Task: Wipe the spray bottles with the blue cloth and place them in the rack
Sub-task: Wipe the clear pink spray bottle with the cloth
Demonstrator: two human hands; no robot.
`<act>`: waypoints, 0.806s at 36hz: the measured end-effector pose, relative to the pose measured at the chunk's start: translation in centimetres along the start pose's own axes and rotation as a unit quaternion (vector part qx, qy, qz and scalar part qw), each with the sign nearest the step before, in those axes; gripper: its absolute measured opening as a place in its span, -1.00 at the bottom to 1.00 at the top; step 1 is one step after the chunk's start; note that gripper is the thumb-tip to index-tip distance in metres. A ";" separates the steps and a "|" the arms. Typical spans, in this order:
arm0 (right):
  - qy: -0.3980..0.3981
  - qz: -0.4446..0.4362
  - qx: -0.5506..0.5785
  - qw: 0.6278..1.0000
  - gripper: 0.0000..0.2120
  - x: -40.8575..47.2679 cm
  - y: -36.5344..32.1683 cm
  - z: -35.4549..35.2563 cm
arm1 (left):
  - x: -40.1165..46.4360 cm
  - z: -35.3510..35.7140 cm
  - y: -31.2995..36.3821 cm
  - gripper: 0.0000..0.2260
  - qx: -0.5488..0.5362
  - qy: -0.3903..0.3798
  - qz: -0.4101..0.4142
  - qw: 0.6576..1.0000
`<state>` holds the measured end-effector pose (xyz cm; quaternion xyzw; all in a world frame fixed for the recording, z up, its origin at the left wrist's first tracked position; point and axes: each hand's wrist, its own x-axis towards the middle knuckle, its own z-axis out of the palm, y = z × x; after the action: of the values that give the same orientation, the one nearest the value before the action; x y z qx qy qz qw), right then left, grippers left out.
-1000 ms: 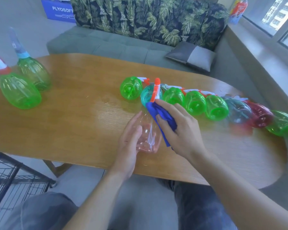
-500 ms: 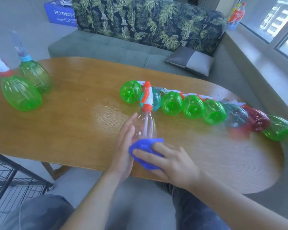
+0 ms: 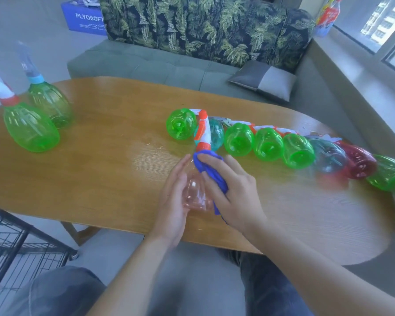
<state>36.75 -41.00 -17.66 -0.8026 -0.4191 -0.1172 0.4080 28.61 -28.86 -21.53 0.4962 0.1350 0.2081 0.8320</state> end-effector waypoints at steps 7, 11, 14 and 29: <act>-0.114 -0.223 -0.060 0.966 -0.67 -2.6 1.6 -1.3 | -0.1 -0.1 0.5 -0.59 -0.027 0.001 -0.008 1.000; -0.113 -0.282 -0.093 0.948 -0.69 -2.0 1.6 -2.6 | -0.1 0.1 0.4 -0.61 -0.025 -0.010 -0.009 1.000; -0.053 -0.200 -0.040 0.977 -0.70 -0.7 1.4 -3.1 | -0.1 0.2 0.2 -0.60 -0.015 -0.003 -0.007 1.000; -0.038 -0.085 -0.040 0.995 -0.68 -0.3 0.3 -0.9 | 0.1 0.2 0.3 -0.62 0.007 0.005 -0.010 1.000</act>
<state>36.89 -41.94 -17.39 -0.7836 -0.4962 -0.1380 0.3475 28.67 -28.83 -21.21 0.4993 0.1454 0.2014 0.8301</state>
